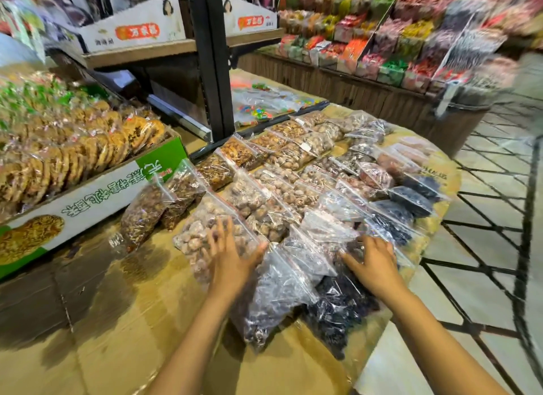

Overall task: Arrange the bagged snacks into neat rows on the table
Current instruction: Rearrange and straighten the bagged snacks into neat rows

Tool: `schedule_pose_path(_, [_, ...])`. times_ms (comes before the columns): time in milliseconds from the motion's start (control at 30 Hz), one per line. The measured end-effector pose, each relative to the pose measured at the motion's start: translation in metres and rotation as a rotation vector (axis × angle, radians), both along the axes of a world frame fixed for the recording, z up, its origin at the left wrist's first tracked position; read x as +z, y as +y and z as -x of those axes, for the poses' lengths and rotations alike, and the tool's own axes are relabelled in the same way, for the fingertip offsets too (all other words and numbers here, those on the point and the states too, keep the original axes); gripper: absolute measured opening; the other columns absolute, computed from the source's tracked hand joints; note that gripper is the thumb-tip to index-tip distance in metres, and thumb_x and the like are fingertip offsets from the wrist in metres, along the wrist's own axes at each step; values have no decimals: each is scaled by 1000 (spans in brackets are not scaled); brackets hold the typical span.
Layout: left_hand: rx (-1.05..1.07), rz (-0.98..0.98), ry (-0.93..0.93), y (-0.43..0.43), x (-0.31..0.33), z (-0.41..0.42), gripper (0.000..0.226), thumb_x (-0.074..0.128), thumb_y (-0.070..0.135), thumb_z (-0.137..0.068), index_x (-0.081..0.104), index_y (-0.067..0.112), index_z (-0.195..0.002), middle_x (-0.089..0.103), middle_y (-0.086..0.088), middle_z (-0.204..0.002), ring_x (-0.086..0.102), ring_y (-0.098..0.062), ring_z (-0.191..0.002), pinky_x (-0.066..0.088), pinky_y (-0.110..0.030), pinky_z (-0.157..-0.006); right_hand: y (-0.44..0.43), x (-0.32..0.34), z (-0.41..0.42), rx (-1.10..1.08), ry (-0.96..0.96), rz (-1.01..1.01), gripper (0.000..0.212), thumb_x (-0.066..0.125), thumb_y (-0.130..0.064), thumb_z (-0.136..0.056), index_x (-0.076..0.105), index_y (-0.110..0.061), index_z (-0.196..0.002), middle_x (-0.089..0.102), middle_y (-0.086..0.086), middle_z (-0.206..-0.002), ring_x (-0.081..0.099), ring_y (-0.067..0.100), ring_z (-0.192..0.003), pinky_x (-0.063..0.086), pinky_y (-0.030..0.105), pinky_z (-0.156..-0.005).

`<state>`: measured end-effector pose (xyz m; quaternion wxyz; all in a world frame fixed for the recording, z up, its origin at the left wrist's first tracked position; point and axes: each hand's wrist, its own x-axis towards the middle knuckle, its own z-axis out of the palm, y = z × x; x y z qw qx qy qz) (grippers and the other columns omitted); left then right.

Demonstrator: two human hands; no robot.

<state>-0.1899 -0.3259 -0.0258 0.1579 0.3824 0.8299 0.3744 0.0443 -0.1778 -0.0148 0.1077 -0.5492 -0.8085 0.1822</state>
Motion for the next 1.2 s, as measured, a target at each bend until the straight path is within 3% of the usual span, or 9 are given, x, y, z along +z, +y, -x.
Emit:
schedule_pose_path(133, [-223,115,214,27,-3,-74,102,32,86,-73,-19,36,-147,-41,6,-147,-33,-23,-138,-14,-51,-113,19,-5,-22,100,-64,1,75,49,-65,-81,39,-15,-135,43,11,-132,31,30,-127,33,43,-105])
schedule_pose_path(267, [-186,367,536,42,-29,-102,100,22,93,-67,11,37,-150,-7,-1,-159,5,-37,-145,16,-65,-108,43,-5,-30,279,-34,-4,70,52,-62,-82,41,-16,-133,44,8,-127,33,26,-121,33,38,-101])
schedule_pose_path(333, [-92,399,536,49,-29,-104,96,13,93,-68,17,40,-148,2,0,-160,16,-37,-143,19,-64,-107,59,-4,-38,360,4,28,64,54,-56,-85,41,-16,-134,45,7,-129,33,24,-124,32,36,-102])
schedule_pose_path(500, [35,447,550,61,-32,-101,93,-9,88,-68,4,42,-148,-7,3,-159,13,-32,-145,21,-58,-111,100,-9,-75,483,100,46,54,57,-48,-87,44,-17,-129,47,2,-120,36,21,-119,36,34,-99])
schedule_pose_path(667, [67,456,491,64,-21,-118,93,-1,90,-68,-3,41,-147,-20,4,-157,-9,-29,-146,0,-55,-116,141,-8,-94,507,120,58,42,58,-39,-88,49,-15,-121,45,-1,-104,37,22,-112,35,30,-85])
schedule_pose_path(800, [67,360,389,76,-7,-172,103,7,93,-65,-18,35,-146,-32,3,-153,-33,-18,-139,-18,-45,-114,156,-1,-88,523,151,33,42,57,-39,-89,50,-13,-122,49,3,-112,36,22,-115,37,35,-94])
schedule_pose_path(867, [-121,336,450,89,-10,-203,106,18,95,-65,-16,36,-147,-28,3,-155,-28,-17,-141,-13,-44,-115,163,3,-77,524,156,22,43,57,-38,-89,50,-12,-123,51,6,-117,37,24,-119,36,37,-98])
schedule_pose_path(967, [-313,279,603,103,-27,-216,100,36,87,-73,9,32,-151,2,-2,-161,-2,-22,-147,9,-50,-111,174,6,-54,558,155,25,42,57,-36,-89,50,-12,-123,51,8,-122,37,26,-122,36,39,-100])
schedule_pose_path(1200, [-77,208,520,111,-35,-199,86,43,77,-80,17,34,-150,12,3,-160,7,-20,-147,17,-40,-117,187,8,-15,594,178,51,44,54,-37,-90,48,-14,-127,50,6,-125,33,22,-124,32,36,-100])
